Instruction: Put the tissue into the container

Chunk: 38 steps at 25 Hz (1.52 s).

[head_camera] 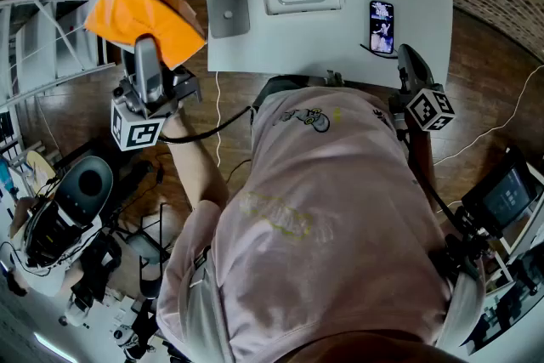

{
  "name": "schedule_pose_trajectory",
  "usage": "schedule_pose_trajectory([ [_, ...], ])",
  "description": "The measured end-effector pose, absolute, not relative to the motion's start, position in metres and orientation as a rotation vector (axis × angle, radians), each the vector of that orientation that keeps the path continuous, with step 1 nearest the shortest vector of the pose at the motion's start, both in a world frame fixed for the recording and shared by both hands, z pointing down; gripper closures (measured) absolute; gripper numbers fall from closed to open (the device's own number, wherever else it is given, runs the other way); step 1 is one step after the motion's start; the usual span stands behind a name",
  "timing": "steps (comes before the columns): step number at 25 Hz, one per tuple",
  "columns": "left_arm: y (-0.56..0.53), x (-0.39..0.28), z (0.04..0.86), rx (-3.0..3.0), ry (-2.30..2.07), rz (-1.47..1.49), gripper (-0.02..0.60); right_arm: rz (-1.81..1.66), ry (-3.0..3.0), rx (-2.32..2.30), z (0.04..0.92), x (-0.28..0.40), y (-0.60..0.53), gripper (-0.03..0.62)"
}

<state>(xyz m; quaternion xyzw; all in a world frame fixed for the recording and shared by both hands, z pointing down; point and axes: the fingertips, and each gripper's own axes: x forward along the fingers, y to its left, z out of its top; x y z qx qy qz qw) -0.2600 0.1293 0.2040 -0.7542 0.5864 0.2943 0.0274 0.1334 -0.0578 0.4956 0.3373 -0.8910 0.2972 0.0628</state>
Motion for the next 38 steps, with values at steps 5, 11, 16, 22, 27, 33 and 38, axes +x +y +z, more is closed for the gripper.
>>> schedule_pose_trajectory([
  [5,0.012,-0.313,0.312,-2.390,2.239,0.386,0.377,0.887,-2.639,1.114,0.497,0.151,-0.058,0.592],
  [11,-0.145,-0.351,0.499,-2.347,2.500,-0.627,0.385,0.933,-2.425,1.385,0.513,0.199,-0.022,0.592],
  [16,-0.192,-0.363,0.623,-2.233,2.349,-1.437,0.386,0.978,-2.196,1.516,0.527,0.223,0.032,0.592],
  [22,-0.187,-0.346,0.583,-2.454,2.260,-1.196,0.018,1.047,-2.056,1.573,0.542,0.229,0.064,0.592],
  [27,-0.190,-0.355,0.621,-2.447,2.308,-1.320,-0.007,0.992,-2.072,1.493,0.541,0.206,0.056,0.592],
  [33,-0.192,-0.377,0.630,-2.388,2.256,-1.605,0.273,0.899,-2.123,1.452,0.532,0.193,0.048,0.592],
  [38,-0.160,-0.328,0.512,-2.527,1.833,-1.227,0.282,0.955,-2.174,1.457,0.534,0.202,0.034,0.592],
])
